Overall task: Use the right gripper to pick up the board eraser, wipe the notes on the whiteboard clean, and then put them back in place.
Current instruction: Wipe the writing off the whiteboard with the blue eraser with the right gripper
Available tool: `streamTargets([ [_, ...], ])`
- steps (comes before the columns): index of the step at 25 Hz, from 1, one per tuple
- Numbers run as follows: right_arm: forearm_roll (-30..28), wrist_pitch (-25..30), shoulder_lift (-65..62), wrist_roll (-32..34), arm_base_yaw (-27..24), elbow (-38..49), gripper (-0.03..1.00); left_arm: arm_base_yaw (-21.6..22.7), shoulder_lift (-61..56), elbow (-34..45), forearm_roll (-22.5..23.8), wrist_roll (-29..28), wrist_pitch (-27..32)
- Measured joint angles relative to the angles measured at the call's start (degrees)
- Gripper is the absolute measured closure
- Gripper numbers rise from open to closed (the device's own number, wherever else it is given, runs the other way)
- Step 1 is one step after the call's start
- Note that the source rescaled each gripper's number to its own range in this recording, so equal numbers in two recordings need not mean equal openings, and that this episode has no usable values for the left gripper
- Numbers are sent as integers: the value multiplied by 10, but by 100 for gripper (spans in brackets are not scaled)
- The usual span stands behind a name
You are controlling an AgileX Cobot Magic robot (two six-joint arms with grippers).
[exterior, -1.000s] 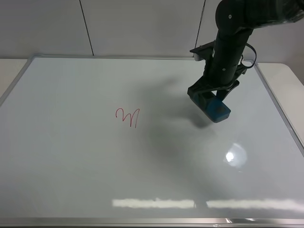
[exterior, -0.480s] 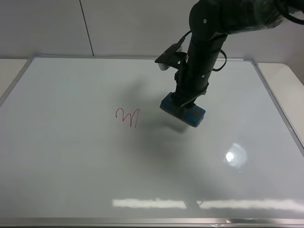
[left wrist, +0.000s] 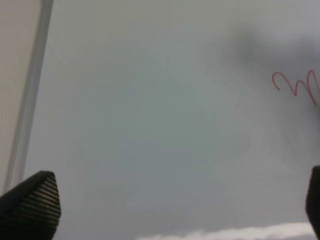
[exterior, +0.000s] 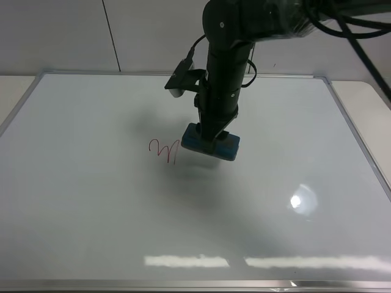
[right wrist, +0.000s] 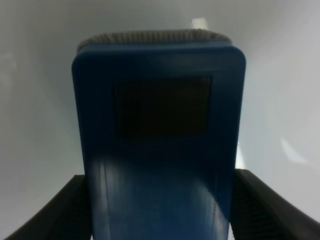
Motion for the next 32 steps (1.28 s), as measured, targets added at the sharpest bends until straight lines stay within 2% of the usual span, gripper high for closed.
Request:
streamTargets([
  [16,-22,72,138,-6,66,-180,95,0,0,0,0,0,0],
  [24,-54,81,164,18,84,-190,95,0,0,0,0,0,0],
  [32,-86,62,165,61,90,-190,95,0,0,0,0,0,0],
])
